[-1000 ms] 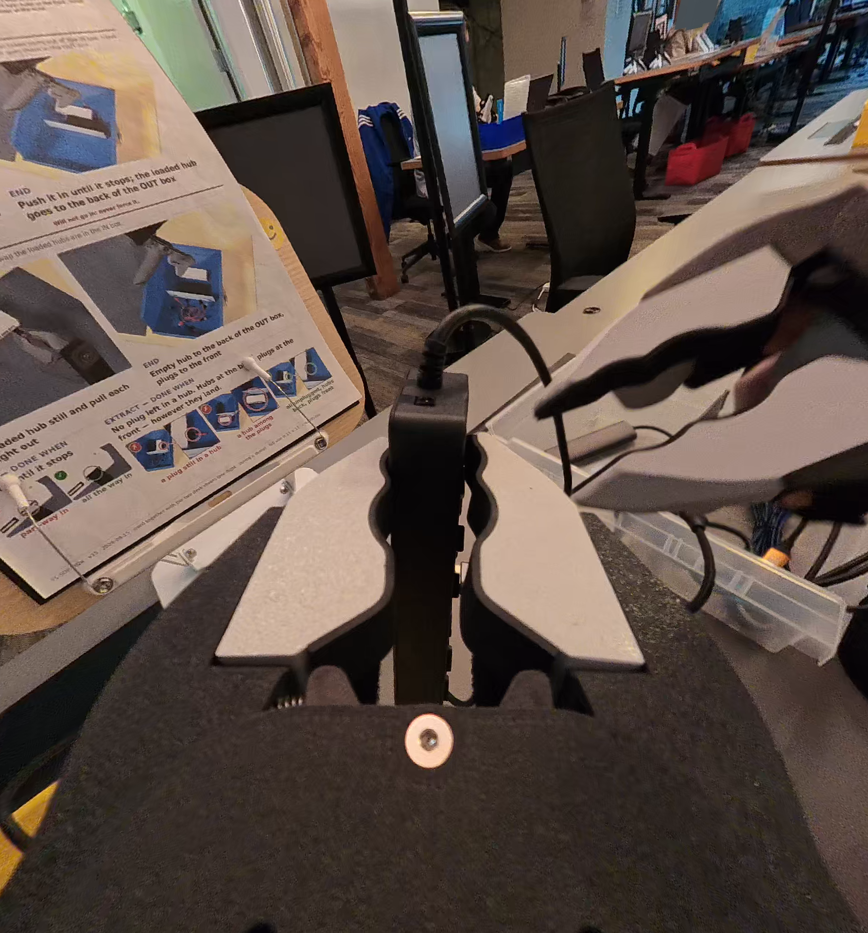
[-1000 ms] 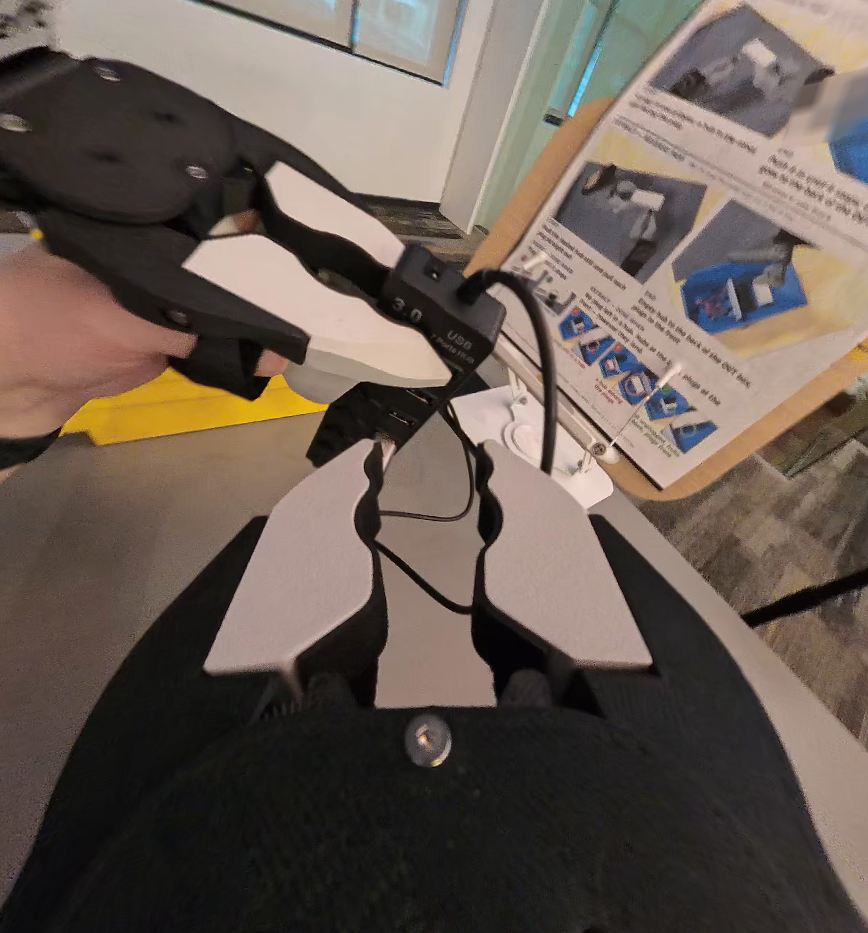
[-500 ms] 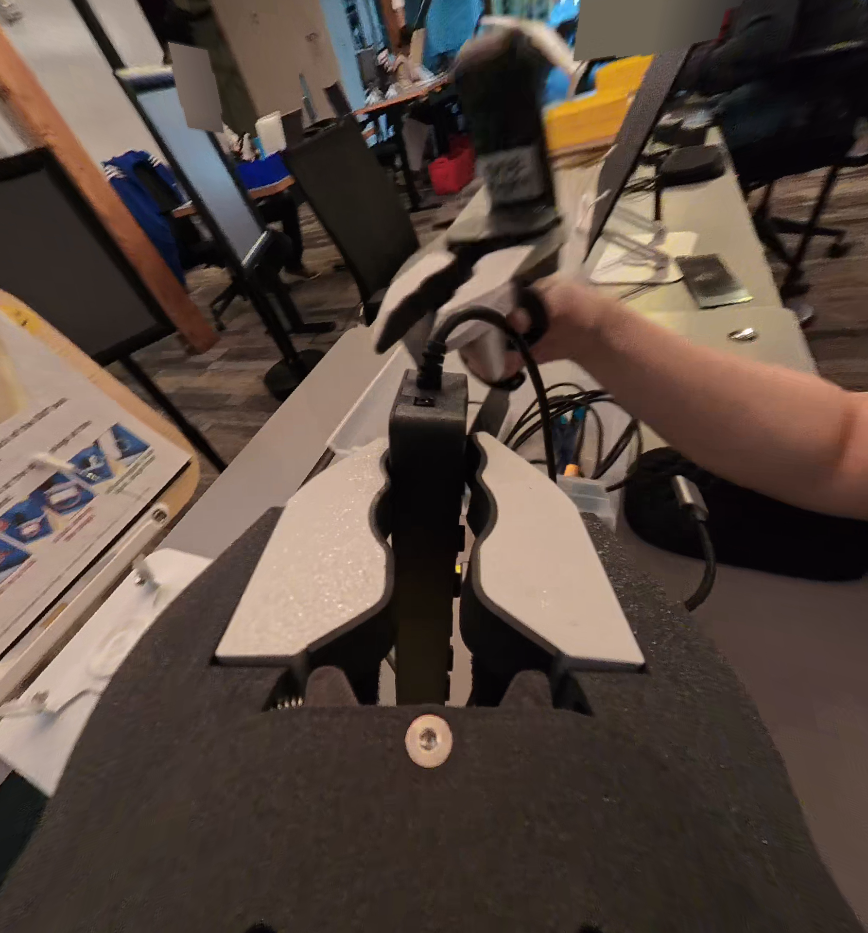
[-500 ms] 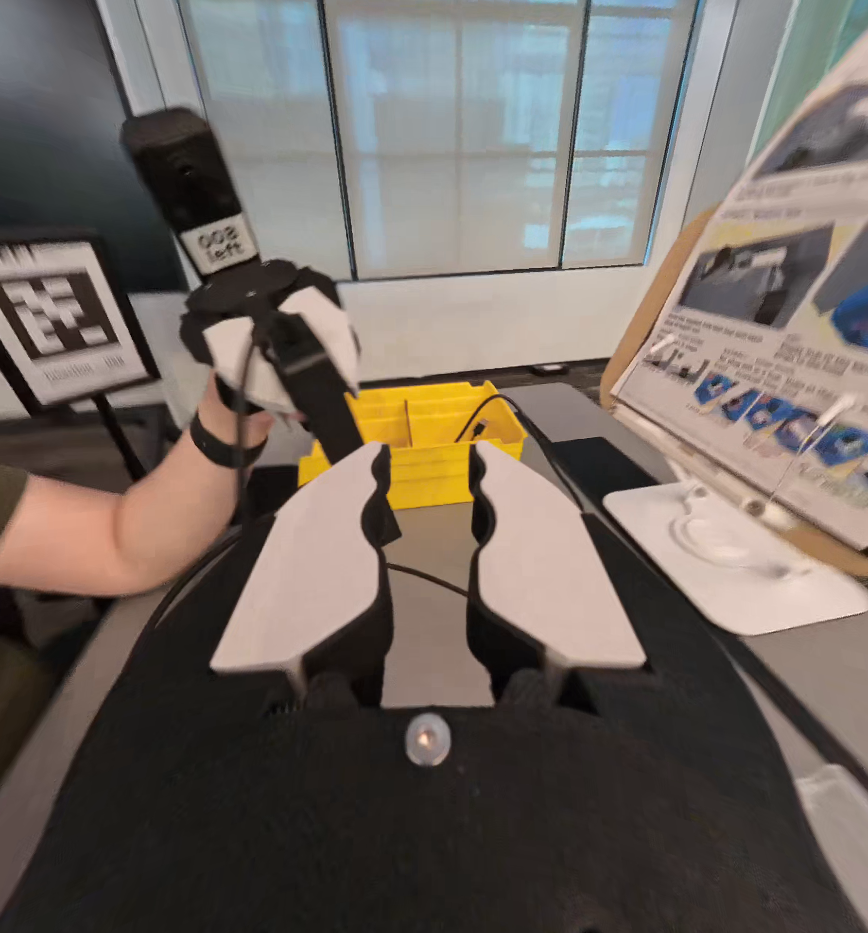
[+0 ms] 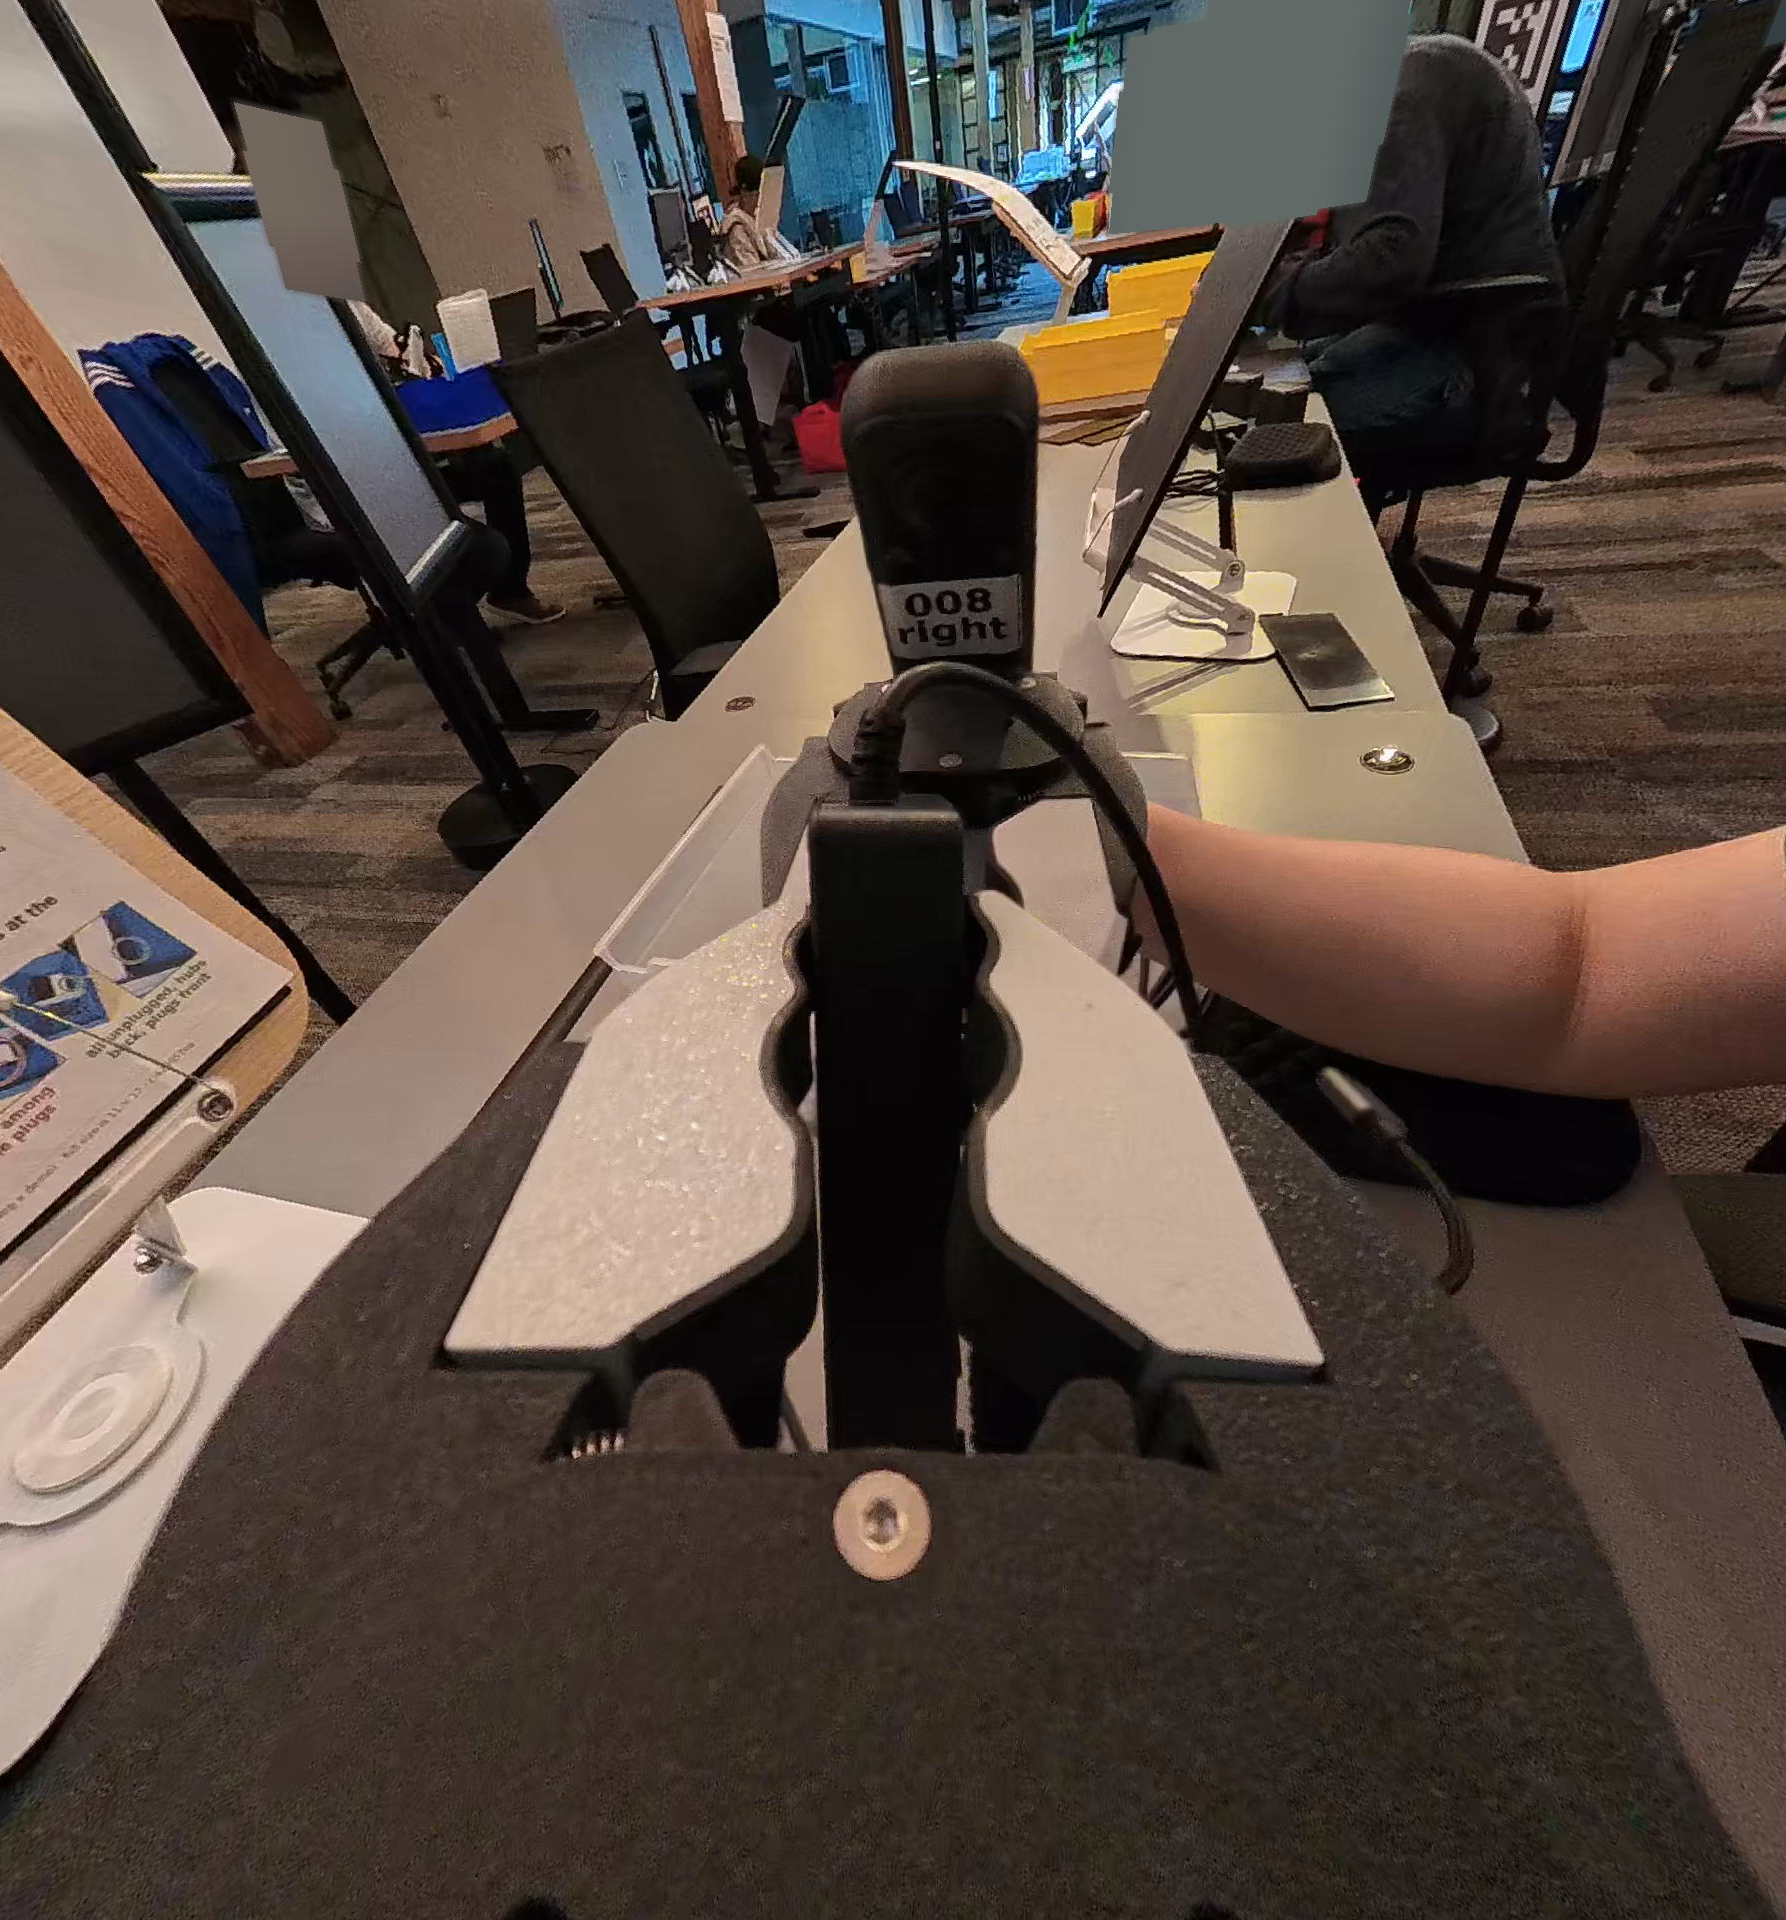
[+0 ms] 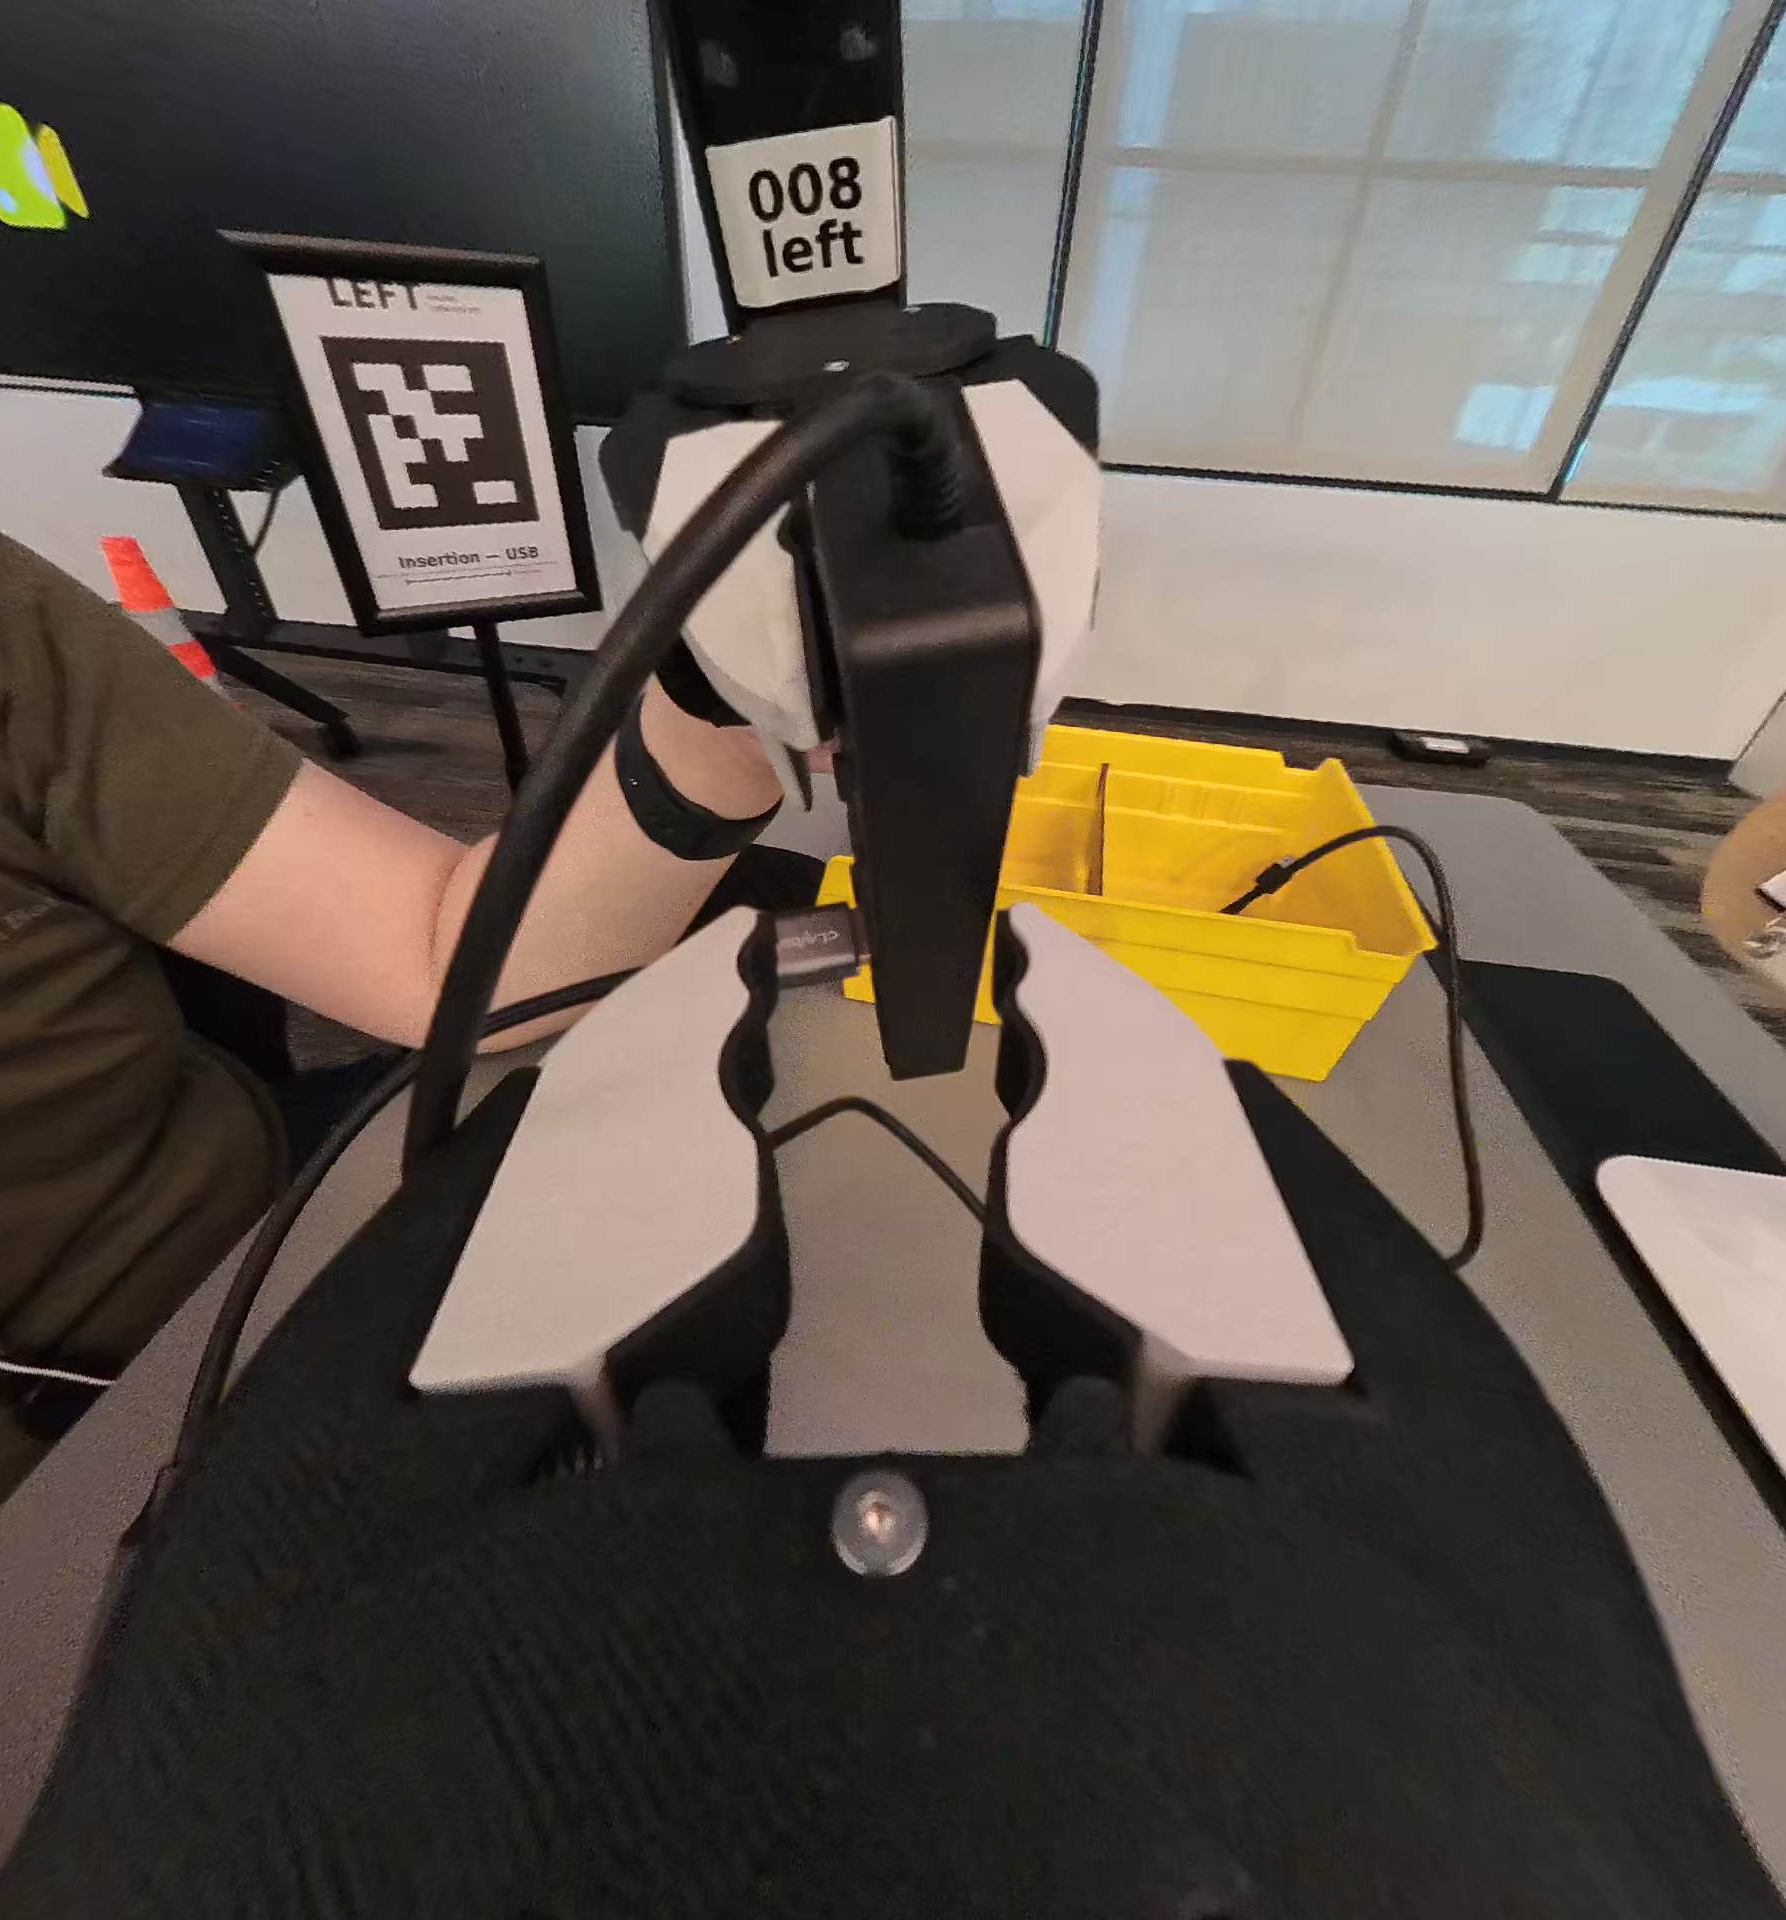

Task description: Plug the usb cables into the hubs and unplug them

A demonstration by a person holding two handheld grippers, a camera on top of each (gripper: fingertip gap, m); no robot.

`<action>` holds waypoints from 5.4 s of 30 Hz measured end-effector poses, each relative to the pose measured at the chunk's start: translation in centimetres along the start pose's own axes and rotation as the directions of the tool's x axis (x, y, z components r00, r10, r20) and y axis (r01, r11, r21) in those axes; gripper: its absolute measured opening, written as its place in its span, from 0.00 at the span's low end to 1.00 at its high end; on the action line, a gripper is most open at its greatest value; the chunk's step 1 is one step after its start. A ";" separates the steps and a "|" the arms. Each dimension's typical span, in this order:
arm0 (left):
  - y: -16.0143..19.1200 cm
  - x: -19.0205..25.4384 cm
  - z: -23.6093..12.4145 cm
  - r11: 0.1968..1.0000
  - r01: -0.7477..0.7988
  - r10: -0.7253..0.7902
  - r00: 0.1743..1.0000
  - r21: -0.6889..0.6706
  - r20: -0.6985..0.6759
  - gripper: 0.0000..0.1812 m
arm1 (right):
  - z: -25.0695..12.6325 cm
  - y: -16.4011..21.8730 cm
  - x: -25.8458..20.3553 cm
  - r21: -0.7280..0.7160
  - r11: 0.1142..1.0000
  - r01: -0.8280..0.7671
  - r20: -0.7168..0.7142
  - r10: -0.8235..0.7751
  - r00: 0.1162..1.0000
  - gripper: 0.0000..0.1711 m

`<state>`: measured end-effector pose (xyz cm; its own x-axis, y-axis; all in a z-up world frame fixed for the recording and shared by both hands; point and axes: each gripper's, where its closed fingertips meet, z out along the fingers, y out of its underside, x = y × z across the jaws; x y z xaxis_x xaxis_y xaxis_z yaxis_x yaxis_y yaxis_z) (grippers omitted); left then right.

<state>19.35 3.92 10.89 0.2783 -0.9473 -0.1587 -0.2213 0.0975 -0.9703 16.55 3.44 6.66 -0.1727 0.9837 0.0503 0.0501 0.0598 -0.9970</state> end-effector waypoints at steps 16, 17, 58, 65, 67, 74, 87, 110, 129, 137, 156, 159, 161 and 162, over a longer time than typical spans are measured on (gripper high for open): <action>3.6 -1.9 -1.7 0.998 -0.012 0.014 0.999 -0.064 0.038 0.35 | -3.1 -0.9 3.3 0.003 0.999 -0.051 -0.193 0.050 0.980 0.16; 4.1 -2.0 -1.4 0.997 -0.030 0.032 0.999 -0.076 0.033 0.34 | -3.5 -1.1 3.3 -0.003 0.999 -0.048 -0.203 0.047 0.978 0.16; 6.7 -4.6 3.5 0.997 0.074 -0.075 0.996 0.030 0.054 0.14 | -22.8 -4.6 8.6 0.270 0.951 -0.149 -0.786 0.307 0.536 0.22; 4.9 -7.8 1.3 0.975 0.071 -0.121 0.964 0.209 0.236 0.14 | -16.1 -16.8 -2.7 0.344 0.888 0.305 -0.707 0.032 0.706 0.17; 4.7 -8.4 0.8 0.971 0.065 -0.128 0.954 0.229 0.273 0.14 | -11.3 -16.5 -3.6 0.270 0.915 0.300 -0.690 -0.033 0.723 0.17; 4.7 -9.9 0.2 0.974 0.010 -0.115 0.884 0.227 0.453 0.14 | -3.3 -8.9 2.2 -0.109 0.982 0.156 -0.819 -0.178 0.545 0.25; 4.8 -9.1 2.1 0.954 0.019 -0.165 0.866 0.299 0.471 0.14 | -1.9 -4.0 6.3 -0.093 0.994 0.062 -0.839 -0.112 0.532 0.20; 4.2 -7.9 2.9 0.940 0.024 -0.181 0.879 0.340 0.440 0.14 | -1.8 -4.0 6.3 -0.089 0.988 0.126 -0.839 -0.142 0.525 0.11; 4.9 -13.5 -4.6 0.867 0.185 -0.415 0.781 0.462 0.467 0.14 | -2.3 -6.3 4.5 -0.052 0.983 0.177 -0.819 -0.143 0.555 0.11; 4.2 -12.4 -3.8 0.906 0.176 -0.355 0.811 0.385 0.465 0.15 | -8.8 -8.2 4.1 0.132 0.990 -0.057 -0.705 0.134 0.697 0.11; 0.9 -10.2 -4.2 0.919 0.139 -0.287 0.877 0.368 0.386 0.14 | -18.8 9.6 -1.1 -0.148 0.629 -0.763 -0.363 0.683 0.634 0.11; 0.7 -9.8 -3.9 0.918 0.144 -0.286 0.886 0.369 0.366 0.14 | -20.3 9.6 -0.9 -0.122 0.632 -0.765 -0.401 0.674 0.620 0.13; 0.6 -9.6 -3.8 0.921 0.139 -0.278 0.890 0.365 0.363 0.15 | -21.8 8.7 -0.3 -0.060 0.678 -0.733 -0.448 0.638 0.627 0.22; 0.5 -9.4 -3.7 0.922 0.137 -0.273 0.892 0.361 0.360 0.15 | -22.9 8.3 0.1 -0.026 0.705 -0.709 -0.498 0.606 0.621 0.22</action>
<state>13.13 11.78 12.56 0.6455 -0.7615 0.0579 0.1716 0.0707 -0.9826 39.50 7.92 -0.26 0.4127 0.7312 -0.5431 0.1837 -0.6509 -0.7367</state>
